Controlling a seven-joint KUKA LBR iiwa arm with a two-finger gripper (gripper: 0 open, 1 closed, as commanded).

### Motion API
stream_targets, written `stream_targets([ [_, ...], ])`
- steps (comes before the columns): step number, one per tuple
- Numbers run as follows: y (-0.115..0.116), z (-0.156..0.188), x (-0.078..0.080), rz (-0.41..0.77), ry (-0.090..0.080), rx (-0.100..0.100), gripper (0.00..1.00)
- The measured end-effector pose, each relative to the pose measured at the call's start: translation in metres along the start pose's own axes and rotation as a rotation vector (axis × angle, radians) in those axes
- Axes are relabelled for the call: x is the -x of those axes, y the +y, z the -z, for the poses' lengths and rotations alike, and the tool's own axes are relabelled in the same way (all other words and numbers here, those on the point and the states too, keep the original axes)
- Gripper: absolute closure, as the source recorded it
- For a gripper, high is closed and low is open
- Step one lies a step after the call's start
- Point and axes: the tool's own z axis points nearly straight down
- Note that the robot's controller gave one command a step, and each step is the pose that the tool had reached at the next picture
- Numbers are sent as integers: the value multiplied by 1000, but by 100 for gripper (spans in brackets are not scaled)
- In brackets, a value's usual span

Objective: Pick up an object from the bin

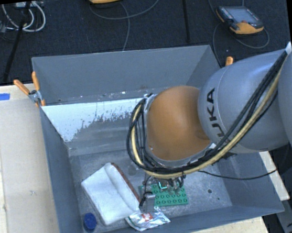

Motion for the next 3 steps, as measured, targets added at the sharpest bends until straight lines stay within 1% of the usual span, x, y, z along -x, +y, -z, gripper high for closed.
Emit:
stream_targets([
  [1, -51, -90, -4, -95, 0, -2, 0],
  [2, -82, -99, 2, 7, -7, 1, 0],
  [3, -82, -99, 3, 3, -10, 2, 100],
])
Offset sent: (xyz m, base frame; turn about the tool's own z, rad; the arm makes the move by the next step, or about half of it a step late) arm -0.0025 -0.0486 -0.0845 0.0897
